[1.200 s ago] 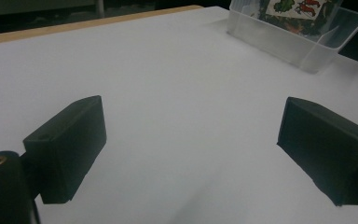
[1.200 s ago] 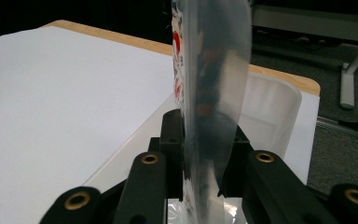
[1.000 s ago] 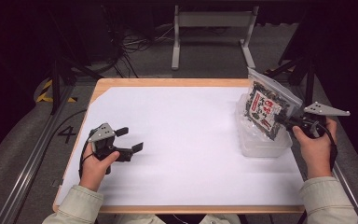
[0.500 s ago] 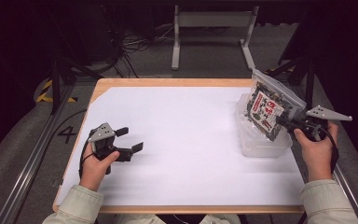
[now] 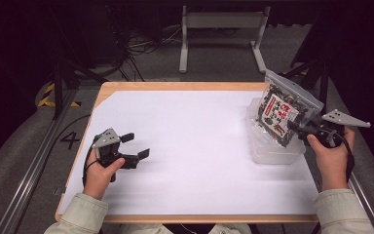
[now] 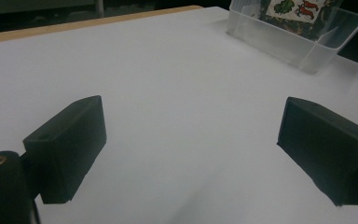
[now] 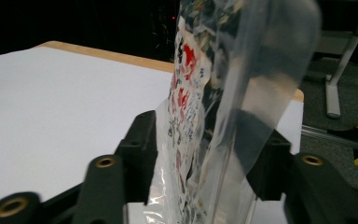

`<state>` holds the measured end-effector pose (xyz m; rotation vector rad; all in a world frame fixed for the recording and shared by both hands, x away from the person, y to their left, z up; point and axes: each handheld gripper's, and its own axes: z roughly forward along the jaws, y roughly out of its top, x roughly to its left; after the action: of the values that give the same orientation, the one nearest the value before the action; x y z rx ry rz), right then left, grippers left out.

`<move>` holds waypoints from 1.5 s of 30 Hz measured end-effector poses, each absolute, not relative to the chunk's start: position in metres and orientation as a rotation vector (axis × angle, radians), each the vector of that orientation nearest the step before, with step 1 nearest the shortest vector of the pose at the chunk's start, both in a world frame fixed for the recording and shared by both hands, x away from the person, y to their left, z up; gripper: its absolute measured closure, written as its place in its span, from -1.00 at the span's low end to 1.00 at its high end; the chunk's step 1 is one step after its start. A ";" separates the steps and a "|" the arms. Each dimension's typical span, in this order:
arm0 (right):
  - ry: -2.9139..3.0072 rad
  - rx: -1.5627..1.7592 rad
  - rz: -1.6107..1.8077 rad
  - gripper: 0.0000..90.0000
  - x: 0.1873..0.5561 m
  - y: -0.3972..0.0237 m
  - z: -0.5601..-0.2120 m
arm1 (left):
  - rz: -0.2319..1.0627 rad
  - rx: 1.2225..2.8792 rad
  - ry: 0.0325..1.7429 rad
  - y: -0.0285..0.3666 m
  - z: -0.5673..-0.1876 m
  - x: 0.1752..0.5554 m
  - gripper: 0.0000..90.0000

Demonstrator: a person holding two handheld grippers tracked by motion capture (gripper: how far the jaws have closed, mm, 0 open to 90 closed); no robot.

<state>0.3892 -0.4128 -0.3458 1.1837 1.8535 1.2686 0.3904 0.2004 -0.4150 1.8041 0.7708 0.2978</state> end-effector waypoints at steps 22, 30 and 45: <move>1.749 1.087 1.257 -0.32 0.325 -0.403 -0.312 | 0.300 1.797 0.764 0.200 -0.413 0.388 -0.81; 1.819 0.973 1.360 -0.42 0.308 -0.373 -0.297 | 0.302 1.801 0.739 0.201 -0.407 0.376 -0.81; 1.934 0.890 1.499 -0.48 0.304 -0.324 -0.310 | 0.298 1.813 0.721 0.201 -0.405 0.367 -0.83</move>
<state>0.3036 -0.3237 -0.3101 0.8899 1.9338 1.4994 0.3672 0.2006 -0.4051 1.8127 0.7207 0.2976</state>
